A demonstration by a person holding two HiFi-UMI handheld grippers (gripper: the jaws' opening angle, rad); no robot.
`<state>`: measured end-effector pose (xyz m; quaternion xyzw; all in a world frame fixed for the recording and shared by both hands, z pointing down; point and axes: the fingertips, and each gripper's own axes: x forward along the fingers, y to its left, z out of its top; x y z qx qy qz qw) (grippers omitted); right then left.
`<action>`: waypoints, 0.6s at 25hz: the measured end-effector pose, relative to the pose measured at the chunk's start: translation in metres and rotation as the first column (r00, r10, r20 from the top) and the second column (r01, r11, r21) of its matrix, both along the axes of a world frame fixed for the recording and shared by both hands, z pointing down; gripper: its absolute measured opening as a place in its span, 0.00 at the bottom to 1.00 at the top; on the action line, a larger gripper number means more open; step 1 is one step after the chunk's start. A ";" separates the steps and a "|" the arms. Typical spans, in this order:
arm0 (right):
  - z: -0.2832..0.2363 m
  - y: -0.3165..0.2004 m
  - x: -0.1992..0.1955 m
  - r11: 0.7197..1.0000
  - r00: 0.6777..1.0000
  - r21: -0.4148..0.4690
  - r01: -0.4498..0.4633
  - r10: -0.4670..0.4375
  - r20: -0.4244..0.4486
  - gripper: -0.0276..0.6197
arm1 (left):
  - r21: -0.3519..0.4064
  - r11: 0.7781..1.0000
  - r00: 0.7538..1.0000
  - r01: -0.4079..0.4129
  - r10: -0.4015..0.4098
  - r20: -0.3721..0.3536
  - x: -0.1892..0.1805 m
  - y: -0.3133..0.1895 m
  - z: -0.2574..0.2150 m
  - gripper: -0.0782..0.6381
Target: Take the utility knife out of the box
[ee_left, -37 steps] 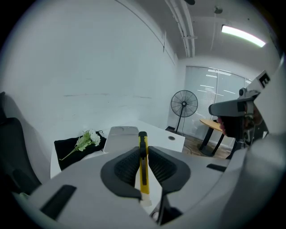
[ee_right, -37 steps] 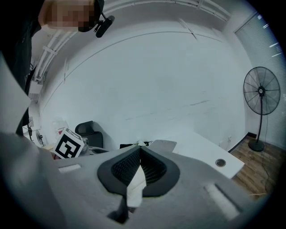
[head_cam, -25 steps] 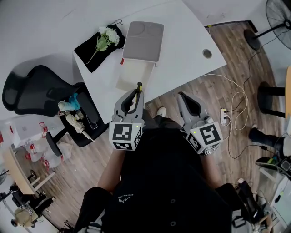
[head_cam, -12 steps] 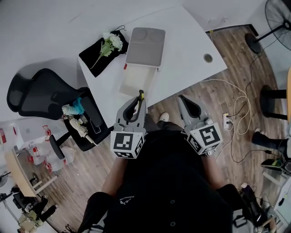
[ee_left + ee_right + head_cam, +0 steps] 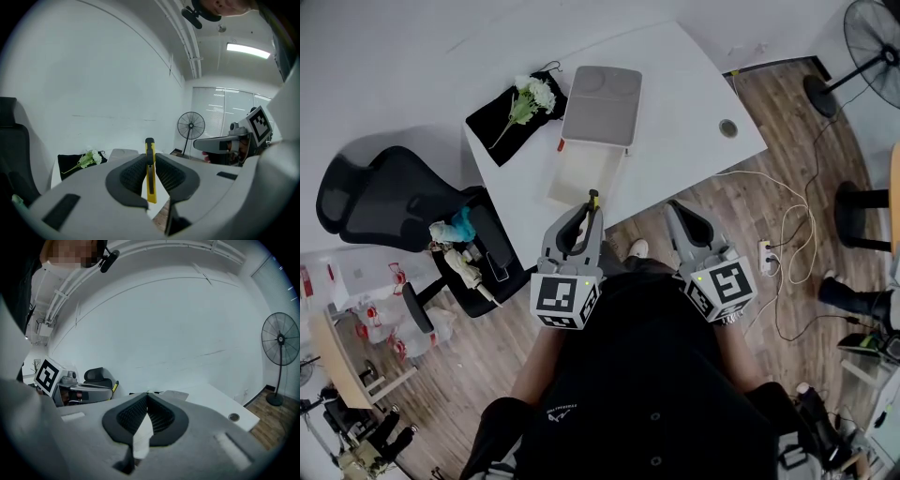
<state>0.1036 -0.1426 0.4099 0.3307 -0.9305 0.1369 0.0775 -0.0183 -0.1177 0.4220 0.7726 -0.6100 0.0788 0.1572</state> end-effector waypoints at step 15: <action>-0.029 -0.004 -0.003 0.998 1.000 0.054 -0.018 0.018 0.011 0.05 | 0.095 0.995 1.000 -0.006 0.006 0.002 -0.006 -0.014 -0.037 0.19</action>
